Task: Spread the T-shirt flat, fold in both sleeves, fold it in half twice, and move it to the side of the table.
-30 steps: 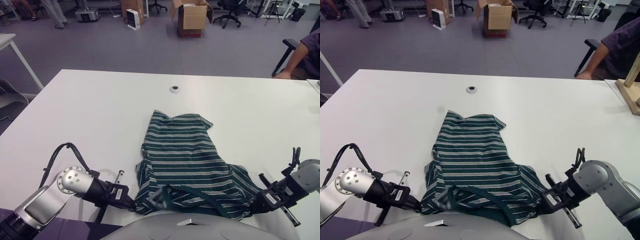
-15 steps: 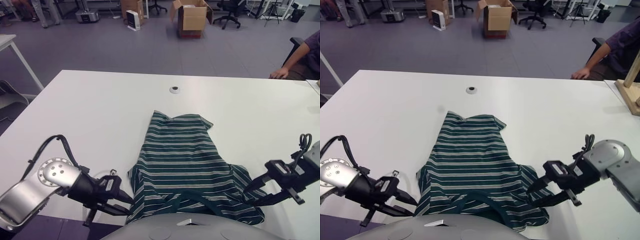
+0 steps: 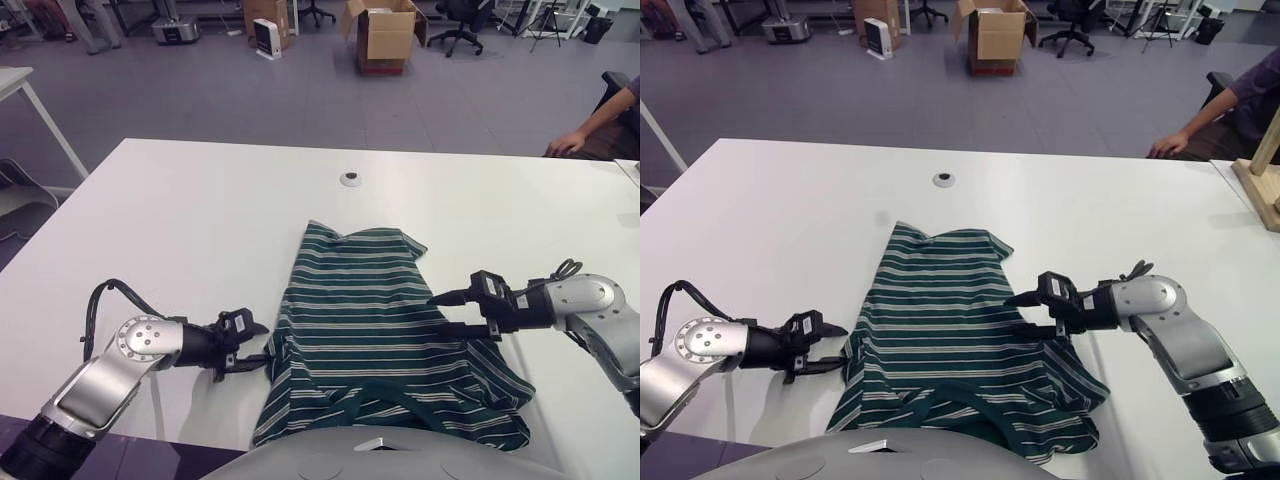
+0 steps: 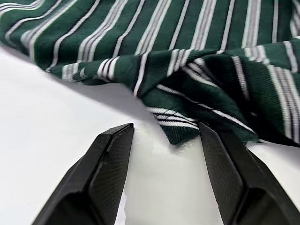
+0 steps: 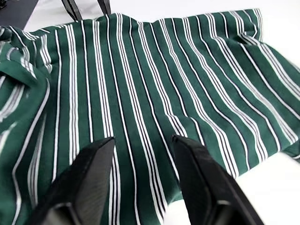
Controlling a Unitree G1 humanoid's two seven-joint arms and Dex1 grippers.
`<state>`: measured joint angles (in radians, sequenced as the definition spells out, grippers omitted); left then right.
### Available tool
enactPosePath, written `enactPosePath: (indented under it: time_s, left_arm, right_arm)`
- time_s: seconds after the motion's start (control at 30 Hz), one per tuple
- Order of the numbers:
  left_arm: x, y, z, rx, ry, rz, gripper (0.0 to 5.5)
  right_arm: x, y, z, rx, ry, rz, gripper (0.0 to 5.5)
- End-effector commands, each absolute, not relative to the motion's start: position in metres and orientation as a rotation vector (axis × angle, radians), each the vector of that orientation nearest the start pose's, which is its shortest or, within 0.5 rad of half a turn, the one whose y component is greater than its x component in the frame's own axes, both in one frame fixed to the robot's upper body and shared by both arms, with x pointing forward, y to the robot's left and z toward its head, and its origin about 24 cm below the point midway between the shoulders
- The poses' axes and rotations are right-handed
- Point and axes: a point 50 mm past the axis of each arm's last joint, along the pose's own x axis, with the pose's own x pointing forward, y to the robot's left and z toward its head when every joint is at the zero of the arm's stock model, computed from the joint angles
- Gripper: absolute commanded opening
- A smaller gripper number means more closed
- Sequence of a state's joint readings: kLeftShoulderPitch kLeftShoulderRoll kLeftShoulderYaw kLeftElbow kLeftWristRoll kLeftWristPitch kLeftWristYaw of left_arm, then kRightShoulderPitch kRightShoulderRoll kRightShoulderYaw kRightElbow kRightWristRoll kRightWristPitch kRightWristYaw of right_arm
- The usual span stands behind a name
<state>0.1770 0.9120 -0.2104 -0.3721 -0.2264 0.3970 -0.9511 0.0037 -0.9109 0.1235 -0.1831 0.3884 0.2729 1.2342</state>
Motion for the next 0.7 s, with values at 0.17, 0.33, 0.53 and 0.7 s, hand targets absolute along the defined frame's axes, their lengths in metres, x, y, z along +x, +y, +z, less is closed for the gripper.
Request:
enactPosePath:
  time_s: [0.17,0.33,0.53,0.7]
  left_arm:
    - [0.170,0.211,0.069,0.262,0.705,-1.212,2.52]
    - [0.174,0.208,0.073,0.234,0.694,-1.212,2.52]
    - [0.179,0.201,0.053,0.301,0.725,-1.144,2.52]
    - [0.178,0.208,0.041,0.388,0.780,-1.106,2.52]
  right_arm:
    - [0.209,-0.219,0.084,-0.370,0.508,1.343,2.28]
    - [0.211,-0.218,0.082,-0.368,0.504,1.340,2.28]
    - [0.211,-0.216,0.079,-0.369,0.502,1.340,2.28]
    - [0.211,-0.214,0.076,-0.382,0.503,1.343,2.28]
